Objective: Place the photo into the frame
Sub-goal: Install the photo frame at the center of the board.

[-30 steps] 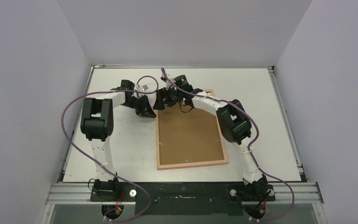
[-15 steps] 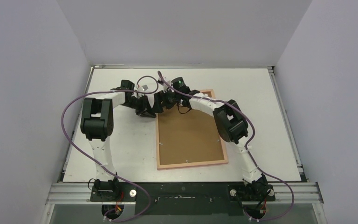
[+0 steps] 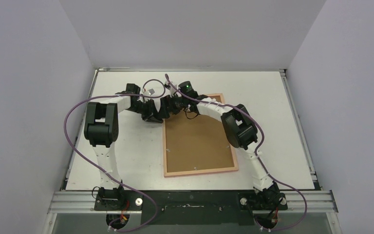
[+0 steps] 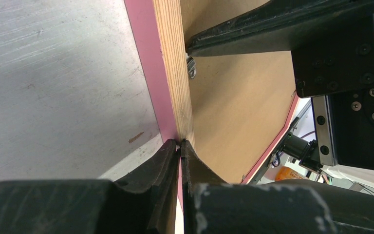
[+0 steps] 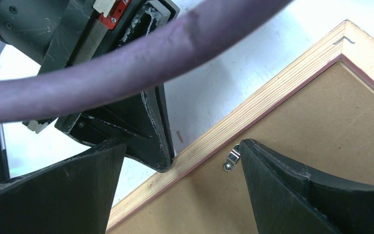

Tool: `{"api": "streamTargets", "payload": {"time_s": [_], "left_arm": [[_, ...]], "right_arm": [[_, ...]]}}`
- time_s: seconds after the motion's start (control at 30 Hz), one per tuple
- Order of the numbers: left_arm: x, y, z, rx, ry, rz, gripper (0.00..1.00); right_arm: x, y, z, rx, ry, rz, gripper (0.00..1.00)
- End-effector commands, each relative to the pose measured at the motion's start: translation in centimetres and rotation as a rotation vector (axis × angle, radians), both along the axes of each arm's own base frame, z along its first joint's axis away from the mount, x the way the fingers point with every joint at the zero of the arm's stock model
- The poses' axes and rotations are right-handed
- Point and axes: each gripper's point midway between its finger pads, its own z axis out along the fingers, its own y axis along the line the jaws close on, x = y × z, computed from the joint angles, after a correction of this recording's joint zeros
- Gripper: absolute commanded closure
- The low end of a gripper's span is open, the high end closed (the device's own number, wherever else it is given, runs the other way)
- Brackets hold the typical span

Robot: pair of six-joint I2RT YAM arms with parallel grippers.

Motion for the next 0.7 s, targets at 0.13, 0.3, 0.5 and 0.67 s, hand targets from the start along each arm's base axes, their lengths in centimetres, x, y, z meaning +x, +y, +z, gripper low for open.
{"api": "streamTargets", "payload": {"time_s": [0.13,0.3,0.5,0.67], "left_arm": [[0.7,0.4,-0.8,0.019,-0.017,-0.004,0.96],[0.7,0.3,-0.6,0.018,-0.021,-0.005,0.96],[0.7,0.3,-0.6,0.016,-0.023,-0.004,0.96],[0.8,0.3,-0.2,0.014,-0.031,-0.005,0.96]], "right_arm": [[-0.6,1.2,1.6,0.098,0.030,0.045,0.09],[-0.6,1.0,1.7,0.117,0.056,0.044,0.09],[-0.6,0.8,2.9,0.147,0.044,0.043,0.09],[0.9,-0.7,4.9,0.224,0.020,-0.008,0.10]]}}
